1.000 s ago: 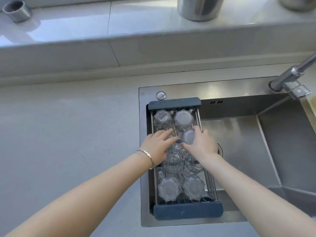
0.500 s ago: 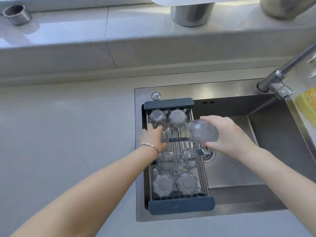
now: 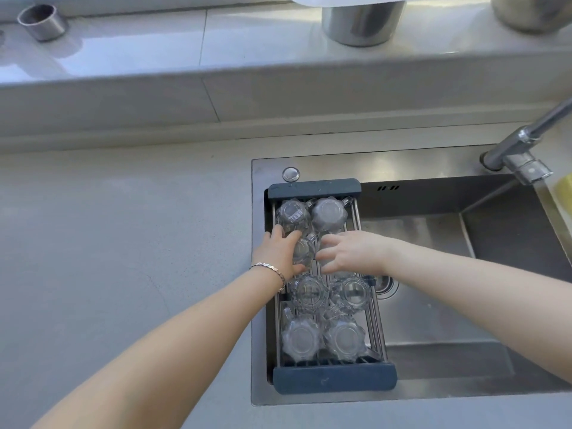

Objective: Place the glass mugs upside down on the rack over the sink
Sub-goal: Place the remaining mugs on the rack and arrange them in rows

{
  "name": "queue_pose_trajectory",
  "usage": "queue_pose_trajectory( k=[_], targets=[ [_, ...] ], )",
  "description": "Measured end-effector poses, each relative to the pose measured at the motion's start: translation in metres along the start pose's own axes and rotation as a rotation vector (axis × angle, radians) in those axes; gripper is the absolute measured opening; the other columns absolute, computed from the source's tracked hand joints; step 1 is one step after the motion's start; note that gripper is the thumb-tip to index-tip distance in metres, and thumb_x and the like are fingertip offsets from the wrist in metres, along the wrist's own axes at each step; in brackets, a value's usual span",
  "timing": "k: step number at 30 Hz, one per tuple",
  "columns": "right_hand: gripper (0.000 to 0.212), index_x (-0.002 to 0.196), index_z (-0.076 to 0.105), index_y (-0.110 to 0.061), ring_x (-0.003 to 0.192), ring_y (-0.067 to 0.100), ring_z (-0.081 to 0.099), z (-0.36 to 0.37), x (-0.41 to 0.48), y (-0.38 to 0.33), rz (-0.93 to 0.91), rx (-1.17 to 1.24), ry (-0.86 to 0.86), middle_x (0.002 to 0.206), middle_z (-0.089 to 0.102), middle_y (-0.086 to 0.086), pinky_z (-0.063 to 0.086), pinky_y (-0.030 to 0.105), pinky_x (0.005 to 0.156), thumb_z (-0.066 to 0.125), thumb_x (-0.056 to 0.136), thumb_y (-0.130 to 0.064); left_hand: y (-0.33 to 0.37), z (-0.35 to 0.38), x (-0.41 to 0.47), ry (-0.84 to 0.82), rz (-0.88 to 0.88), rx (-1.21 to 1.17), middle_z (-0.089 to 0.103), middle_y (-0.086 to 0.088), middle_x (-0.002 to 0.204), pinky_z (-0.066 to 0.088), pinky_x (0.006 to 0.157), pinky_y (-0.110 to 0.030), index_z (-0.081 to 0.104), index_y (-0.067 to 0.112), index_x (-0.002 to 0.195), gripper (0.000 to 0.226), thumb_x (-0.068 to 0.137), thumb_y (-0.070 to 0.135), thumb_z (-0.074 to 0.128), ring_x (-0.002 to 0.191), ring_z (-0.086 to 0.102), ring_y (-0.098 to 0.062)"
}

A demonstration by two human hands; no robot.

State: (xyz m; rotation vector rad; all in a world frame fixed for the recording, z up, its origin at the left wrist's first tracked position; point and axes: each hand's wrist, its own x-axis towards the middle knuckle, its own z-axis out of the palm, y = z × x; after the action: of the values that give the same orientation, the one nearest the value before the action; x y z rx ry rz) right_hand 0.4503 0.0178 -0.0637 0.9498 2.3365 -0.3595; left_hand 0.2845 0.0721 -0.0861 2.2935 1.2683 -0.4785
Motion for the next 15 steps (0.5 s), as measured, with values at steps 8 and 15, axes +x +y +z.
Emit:
queue_pose_trajectory(
  k=[8,15],
  targets=[
    [0.053,0.102,0.071,-0.016,0.104,0.034,0.065,0.035,-0.004,-0.023,0.404,0.409,0.729,0.112,0.067,0.018,0.056,0.042,0.081,0.045,0.064,0.011,0.000,0.002,0.000,0.034,0.013,-0.042,0.046,-0.012,0.126,0.048,0.090,-0.040,0.036,0.025,0.134,0.065,0.078,0.037,0.066,0.115,0.042,-0.030],
    [0.088,0.141,0.022,-0.026,0.106,0.037,0.057,0.025,0.014,-0.051,1.118,1.280,0.446,0.131,0.037,0.016,0.047,0.038,0.086,0.071,0.071,-0.047,0.005,-0.008,0.001,0.043,-0.032,-0.032,0.053,-0.013,0.119,0.046,0.084,-0.038,0.041,0.014,0.121,0.058,0.076,0.036,0.069,0.111,0.049,-0.030]
  ],
)
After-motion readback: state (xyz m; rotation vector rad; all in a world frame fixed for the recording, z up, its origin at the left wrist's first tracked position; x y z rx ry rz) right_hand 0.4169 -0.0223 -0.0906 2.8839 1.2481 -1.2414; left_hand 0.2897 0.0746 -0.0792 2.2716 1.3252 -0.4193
